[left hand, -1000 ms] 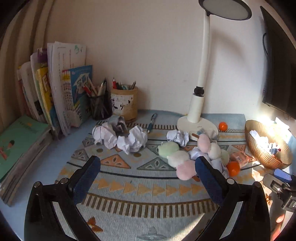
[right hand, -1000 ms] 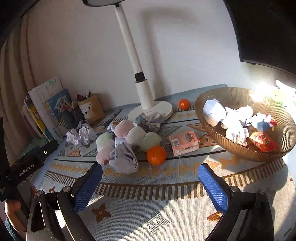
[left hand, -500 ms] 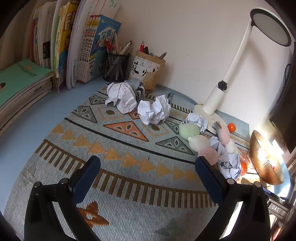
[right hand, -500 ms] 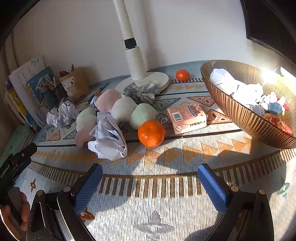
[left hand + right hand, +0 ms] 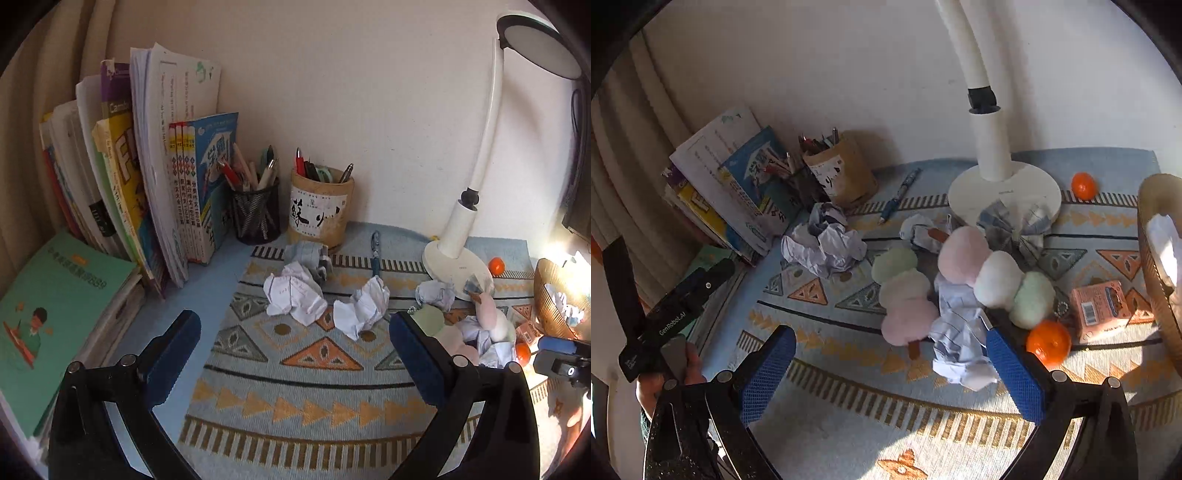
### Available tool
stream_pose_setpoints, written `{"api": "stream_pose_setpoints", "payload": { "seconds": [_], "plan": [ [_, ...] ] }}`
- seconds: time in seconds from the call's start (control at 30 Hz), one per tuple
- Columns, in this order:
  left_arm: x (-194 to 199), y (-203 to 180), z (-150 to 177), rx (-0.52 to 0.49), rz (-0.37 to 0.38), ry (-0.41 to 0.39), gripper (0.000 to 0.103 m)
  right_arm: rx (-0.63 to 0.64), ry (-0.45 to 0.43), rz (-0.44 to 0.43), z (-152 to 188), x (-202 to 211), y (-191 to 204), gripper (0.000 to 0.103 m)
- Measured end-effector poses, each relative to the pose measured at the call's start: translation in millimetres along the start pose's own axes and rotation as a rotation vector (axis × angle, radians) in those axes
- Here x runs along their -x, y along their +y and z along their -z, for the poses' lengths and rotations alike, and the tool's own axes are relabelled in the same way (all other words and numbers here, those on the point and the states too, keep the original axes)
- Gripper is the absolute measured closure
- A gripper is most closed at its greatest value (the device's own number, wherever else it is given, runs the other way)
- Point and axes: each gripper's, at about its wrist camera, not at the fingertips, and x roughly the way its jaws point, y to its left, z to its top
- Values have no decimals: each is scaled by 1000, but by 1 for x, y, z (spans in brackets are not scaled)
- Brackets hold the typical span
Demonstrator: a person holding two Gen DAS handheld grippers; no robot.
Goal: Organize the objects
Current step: 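Reach left tool to the written paper ball near the pen holder and grasp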
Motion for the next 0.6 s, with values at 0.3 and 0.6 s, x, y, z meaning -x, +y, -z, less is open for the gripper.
{"api": "stream_pose_setpoints", "payload": {
  "seconds": [0.3,0.6],
  "plan": [
    [-130,58,-14,244,282,219,2,-145,100,-203,-82,-124,42,6],
    [-142,51,-1,218,232,209,15,-108,127,-56,-70,-187,44,28]
  ]
}}
